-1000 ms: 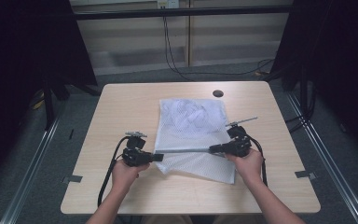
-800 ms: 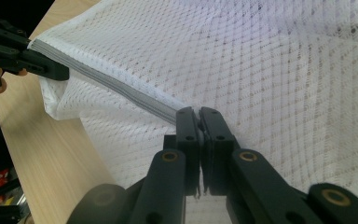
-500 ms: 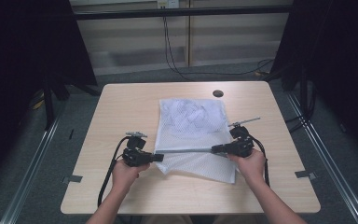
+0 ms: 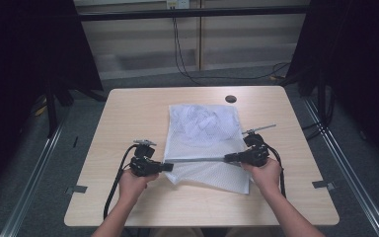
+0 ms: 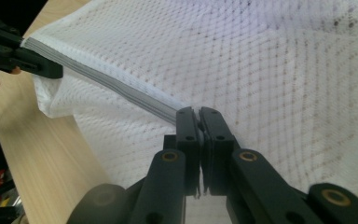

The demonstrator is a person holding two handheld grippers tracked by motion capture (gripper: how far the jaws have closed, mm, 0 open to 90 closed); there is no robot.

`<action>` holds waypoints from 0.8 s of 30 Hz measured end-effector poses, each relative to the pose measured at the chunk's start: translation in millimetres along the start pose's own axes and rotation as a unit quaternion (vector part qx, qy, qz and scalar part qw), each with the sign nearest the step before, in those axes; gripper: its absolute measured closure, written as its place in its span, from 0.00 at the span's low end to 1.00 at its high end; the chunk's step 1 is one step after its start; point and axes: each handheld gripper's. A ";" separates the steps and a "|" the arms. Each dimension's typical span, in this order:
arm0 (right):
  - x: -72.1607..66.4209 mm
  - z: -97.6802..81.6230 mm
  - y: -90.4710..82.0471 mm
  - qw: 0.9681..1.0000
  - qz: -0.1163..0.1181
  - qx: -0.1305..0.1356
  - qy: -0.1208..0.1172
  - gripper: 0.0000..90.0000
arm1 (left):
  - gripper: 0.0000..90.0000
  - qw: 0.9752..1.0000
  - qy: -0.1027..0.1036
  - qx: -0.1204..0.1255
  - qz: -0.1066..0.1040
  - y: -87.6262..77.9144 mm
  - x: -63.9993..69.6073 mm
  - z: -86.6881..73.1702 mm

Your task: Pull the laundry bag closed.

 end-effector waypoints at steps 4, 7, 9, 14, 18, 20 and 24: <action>1.5 -1.1 -2.0 1.000 -0.002 0.001 0.002 0.97 | 0.98 1.000 0.000 -0.001 0.000 -0.9 -0.7 -0.1; 1.5 -1.4 -2.5 1.000 -0.007 -0.002 0.000 0.97 | 0.98 1.000 -0.001 0.000 0.002 -0.3 -0.6 -0.1; 2.5 -2.1 -3.2 1.000 -0.008 -0.001 0.002 0.97 | 0.98 1.000 -0.004 0.000 -0.001 -1.1 -1.0 -0.2; 5.1 -4.5 -6.0 1.000 -0.007 0.001 0.006 0.97 | 0.98 1.000 -0.002 -0.001 0.001 -0.1 -0.5 -0.2; 6.4 -5.0 -7.8 1.000 -0.012 0.001 0.003 0.97 | 0.98 1.000 -0.005 0.001 -0.002 -1.0 -0.9 -0.3; 7.3 -5.5 -8.9 1.000 -0.007 0.004 0.008 0.97 | 0.98 1.000 -0.005 0.001 -0.002 -0.5 -0.8 -0.2; 7.7 -5.7 -9.4 1.000 -0.008 0.004 0.007 0.97 | 0.98 1.000 -0.002 -0.001 -0.001 -0.1 -0.8 -0.1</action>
Point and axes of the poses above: each handheld gripper's, and its own axes: y roughly forward along the jaws, z roughly out of its top, x roughly to its right, and after that the axes turned 3 degrees about z, right-handed
